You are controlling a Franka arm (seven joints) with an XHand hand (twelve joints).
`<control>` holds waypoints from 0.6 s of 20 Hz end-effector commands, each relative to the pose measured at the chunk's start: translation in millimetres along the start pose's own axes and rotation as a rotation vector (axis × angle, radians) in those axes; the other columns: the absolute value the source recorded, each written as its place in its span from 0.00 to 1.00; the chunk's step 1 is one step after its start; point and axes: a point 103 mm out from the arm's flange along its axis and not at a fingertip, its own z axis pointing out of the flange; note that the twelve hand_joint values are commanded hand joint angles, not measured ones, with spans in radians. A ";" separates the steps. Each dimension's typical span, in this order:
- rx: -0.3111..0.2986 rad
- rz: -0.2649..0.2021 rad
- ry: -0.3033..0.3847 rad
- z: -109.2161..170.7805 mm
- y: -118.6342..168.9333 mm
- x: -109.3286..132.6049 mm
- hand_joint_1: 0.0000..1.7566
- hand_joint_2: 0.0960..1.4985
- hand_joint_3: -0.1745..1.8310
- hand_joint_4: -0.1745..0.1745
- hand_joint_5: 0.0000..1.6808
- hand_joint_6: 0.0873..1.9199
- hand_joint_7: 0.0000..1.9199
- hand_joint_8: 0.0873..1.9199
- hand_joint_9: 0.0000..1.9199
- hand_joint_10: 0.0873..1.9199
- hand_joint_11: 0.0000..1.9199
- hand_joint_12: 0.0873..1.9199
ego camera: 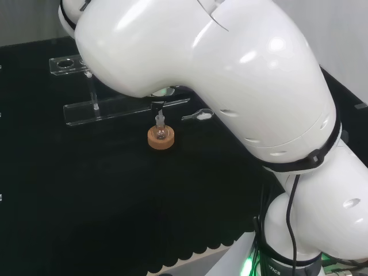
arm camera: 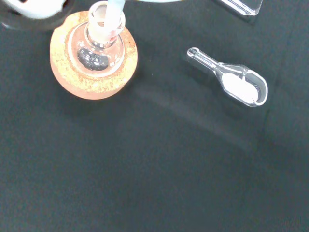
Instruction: Place the funnel on the round-bottom flask.
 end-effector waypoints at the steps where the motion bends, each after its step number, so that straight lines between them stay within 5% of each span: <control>1: 0.004 -0.001 -0.003 4.5 3.4 1.1 0.44 0.44 0.36 0.49 0.30 0.27 0.30 0.33 0.58 0.24 0.24 0.66; 12: 0.010 -0.010 0.007 9.7 8.0 3.1 0.44 0.44 0.37 0.49 0.30 0.28 0.30 0.33 0.58 0.24 0.24 0.66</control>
